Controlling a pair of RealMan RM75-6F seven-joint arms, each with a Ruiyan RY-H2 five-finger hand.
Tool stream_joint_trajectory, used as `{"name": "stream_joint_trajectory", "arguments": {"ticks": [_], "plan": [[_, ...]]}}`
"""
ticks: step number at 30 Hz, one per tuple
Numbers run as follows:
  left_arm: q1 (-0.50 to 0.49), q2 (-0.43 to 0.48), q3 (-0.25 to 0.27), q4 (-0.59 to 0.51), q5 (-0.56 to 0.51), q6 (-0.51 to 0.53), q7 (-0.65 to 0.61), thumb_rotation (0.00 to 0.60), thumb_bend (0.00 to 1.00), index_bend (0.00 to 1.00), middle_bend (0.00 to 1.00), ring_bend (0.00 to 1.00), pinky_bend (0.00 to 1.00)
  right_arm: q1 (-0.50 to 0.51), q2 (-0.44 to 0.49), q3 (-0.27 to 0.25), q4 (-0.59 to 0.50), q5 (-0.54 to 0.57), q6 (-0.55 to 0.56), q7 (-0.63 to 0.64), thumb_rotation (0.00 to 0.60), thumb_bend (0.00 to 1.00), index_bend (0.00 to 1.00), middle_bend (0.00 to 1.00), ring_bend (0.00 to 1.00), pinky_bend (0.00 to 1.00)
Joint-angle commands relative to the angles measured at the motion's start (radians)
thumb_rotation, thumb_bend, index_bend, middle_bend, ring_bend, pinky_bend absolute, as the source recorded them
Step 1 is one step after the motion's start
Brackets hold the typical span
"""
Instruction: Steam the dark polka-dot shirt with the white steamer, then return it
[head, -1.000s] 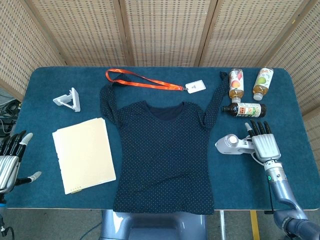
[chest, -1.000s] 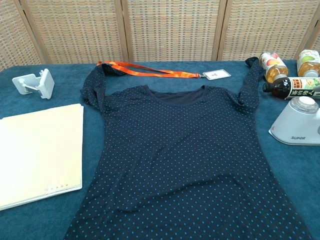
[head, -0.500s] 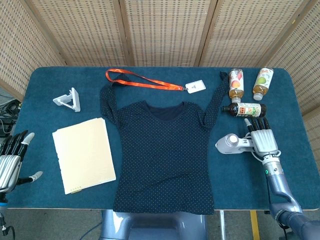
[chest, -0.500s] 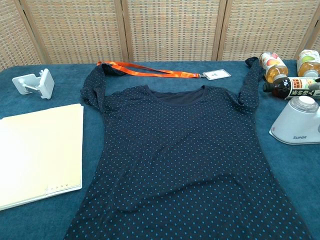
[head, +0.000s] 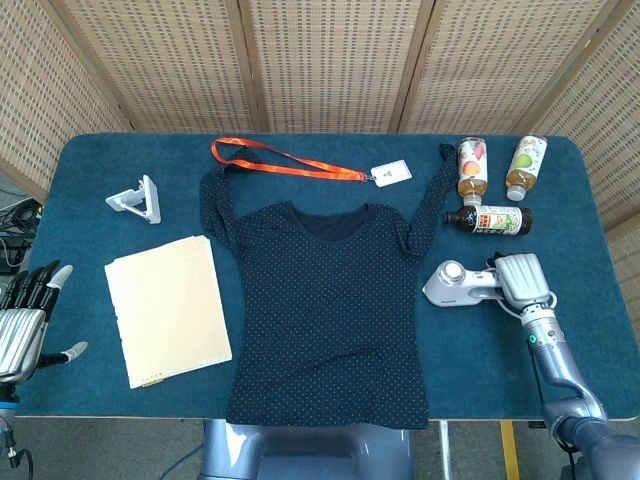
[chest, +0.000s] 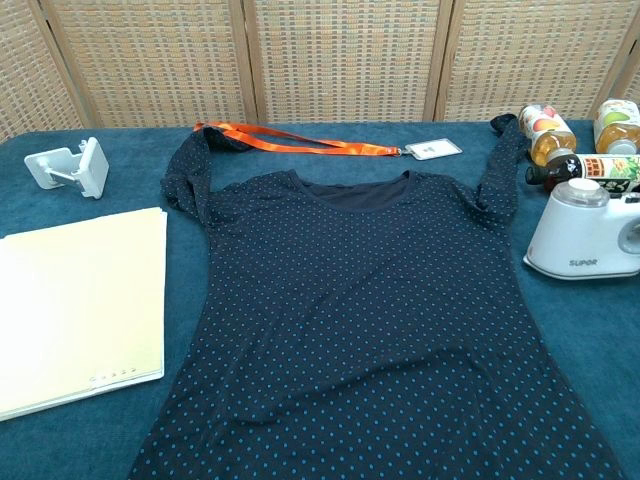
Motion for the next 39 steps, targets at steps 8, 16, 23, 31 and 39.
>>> {"name": "stream_joint_trajectory", "arguments": {"ticks": [8,16,23,31,39], "plan": [[-0.001,0.01,0.0,-0.004,0.002,-0.002,-0.026,0.6,0.0,0.0,0.0,0.0,0.0,0.023,0.029,-0.008,0.051,-0.039,0.114,0.24,0.6,1.0,0.87,0.67,0.72,0.92],[-0.009,0.018,0.0,-0.004,0.001,-0.015,-0.046,0.6,0.0,0.0,0.0,0.0,0.0,0.104,0.078,0.026,-0.033,-0.057,0.198,0.187,0.6,1.0,0.89,0.7,0.74,0.95],[-0.02,0.02,-0.004,0.004,-0.014,-0.039,-0.068,0.6,0.0,0.0,0.0,0.0,0.0,0.228,0.077,0.032,-0.168,-0.092,0.134,0.058,0.6,1.0,0.9,0.7,0.76,0.95],[-0.022,0.028,-0.013,0.016,-0.041,-0.047,-0.094,0.6,0.0,0.0,0.0,0.0,0.0,0.35,-0.05,0.043,-0.208,-0.103,0.028,-0.072,0.6,1.0,0.9,0.71,0.76,0.95],[-0.028,0.026,-0.024,0.029,-0.079,-0.061,-0.105,0.6,0.0,0.0,0.0,0.0,0.0,0.445,-0.258,0.032,-0.072,-0.139,0.023,-0.108,0.6,1.0,0.91,0.72,0.78,0.95]]}}
